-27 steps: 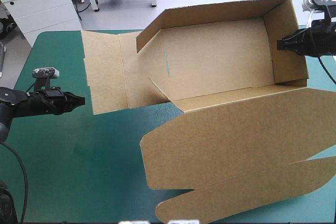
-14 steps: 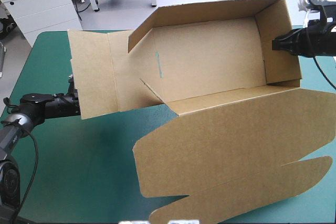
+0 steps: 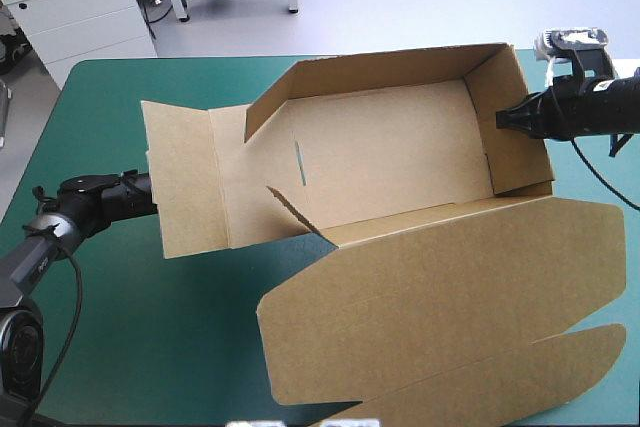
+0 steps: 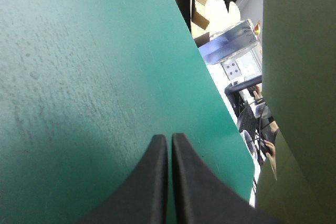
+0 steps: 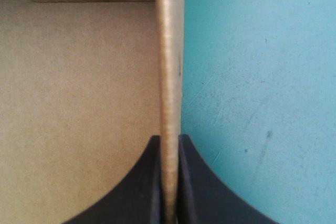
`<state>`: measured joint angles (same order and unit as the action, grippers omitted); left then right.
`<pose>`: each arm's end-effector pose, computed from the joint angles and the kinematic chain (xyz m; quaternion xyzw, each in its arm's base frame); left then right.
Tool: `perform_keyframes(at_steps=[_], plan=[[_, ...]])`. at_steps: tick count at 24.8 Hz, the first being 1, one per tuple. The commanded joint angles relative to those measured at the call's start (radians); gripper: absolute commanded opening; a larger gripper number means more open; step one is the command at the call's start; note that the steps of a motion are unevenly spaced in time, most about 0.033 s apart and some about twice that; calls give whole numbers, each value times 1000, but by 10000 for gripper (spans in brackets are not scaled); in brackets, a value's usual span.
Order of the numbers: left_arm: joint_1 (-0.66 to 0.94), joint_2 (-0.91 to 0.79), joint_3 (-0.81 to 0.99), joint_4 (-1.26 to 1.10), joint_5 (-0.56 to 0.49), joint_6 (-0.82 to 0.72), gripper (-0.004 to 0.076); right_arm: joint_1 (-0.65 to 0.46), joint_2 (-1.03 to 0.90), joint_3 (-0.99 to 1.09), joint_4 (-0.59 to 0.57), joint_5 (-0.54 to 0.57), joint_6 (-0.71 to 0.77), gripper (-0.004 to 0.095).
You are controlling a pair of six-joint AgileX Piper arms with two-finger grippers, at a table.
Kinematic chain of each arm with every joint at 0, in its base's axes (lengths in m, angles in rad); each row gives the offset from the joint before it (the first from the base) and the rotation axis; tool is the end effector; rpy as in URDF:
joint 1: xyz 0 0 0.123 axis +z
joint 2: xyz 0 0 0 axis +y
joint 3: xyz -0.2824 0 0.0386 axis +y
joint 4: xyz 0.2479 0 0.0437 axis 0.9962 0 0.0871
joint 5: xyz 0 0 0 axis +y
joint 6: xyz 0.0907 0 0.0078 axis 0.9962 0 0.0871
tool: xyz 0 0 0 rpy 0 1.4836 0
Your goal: Fold the box
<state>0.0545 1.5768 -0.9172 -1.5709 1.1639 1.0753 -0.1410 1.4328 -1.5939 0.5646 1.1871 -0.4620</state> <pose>0.2973 -0.0676 0.2683 0.0541 0.7773 -0.5584 0.2847 0.2910 0.0043 0.4301 -0.1273 0.9041 0.1768 0.3675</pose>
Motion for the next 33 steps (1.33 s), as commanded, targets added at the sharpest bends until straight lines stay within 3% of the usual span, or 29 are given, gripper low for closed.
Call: perform_keyframes(at_steps=[1, 12, 21, 24, 26, 33], plan=[[-33, -42, -24, -72, 127, 8, 34, 1, -31, -6, 52, -93, 2, -18], [-66, -43, -24, -131, 127, 35, 363, 102, -31, 14, -123, -253, 81, -16], [-66, -43, -33, -133, 127, 64, 379, 195, -31, 14, -281, -325, 193, -16], [-66, -47, -72, -137, 127, 66, 494, 234, -31, 14, -370, -347, 267, -16], [-66, -57, -87, -140, 127, 66, 523, 249, -31, 14, -375, -365, 282, -16], [-68, -92, -93, -158, 127, 73, 524, 294, -31, 14, -430, -393, 331, -16]])
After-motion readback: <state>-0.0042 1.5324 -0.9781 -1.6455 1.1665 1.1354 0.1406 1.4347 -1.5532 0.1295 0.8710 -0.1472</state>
